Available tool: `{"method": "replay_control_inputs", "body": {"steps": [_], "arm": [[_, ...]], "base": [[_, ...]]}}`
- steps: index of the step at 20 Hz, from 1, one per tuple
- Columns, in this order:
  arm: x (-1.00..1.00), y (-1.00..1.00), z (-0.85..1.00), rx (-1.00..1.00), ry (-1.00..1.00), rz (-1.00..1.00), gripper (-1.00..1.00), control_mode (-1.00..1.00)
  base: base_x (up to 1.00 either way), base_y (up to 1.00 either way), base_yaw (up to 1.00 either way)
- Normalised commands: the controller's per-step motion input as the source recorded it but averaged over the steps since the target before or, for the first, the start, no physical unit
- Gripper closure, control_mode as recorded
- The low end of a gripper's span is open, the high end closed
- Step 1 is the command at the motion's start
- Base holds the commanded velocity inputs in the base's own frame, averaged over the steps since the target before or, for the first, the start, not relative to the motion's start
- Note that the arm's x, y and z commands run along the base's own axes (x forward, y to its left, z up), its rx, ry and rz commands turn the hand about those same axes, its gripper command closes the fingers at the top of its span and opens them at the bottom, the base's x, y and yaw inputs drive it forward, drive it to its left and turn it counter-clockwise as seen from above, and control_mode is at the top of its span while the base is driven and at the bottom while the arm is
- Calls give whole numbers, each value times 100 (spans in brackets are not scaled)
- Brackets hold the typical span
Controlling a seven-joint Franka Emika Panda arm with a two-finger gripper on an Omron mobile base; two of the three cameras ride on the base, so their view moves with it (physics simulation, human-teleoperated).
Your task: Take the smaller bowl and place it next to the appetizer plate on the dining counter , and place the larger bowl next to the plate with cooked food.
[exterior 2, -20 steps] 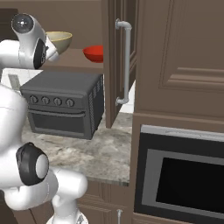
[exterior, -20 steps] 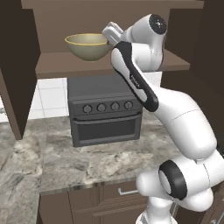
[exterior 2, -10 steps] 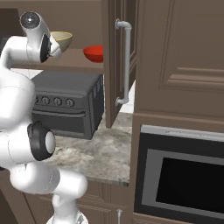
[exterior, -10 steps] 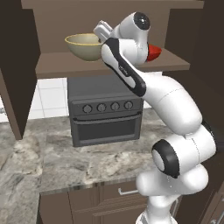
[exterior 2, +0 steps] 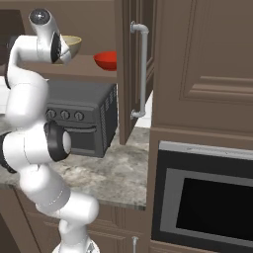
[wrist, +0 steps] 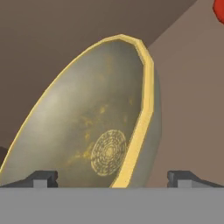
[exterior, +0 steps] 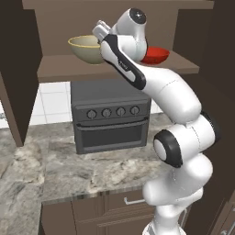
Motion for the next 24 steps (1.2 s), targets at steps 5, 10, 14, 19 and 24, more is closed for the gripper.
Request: {"method": "replay_control_inputs", "body": {"steps": [5,10,14,19,24], "arm": [[28,24,-3,-4,6,0,100,-100],[10,11,-9,-2,1,0,100,-100],[-32,0,-13,0,-5,0,100,-100],[-96,0,-29,0,-18,0,100,-100],[-100,0,-9,0,-8,0,100,-100]], "base": [[0,0,0],[0,0,0],[0,0,0],[0,0,0],[0,0,0]]}}
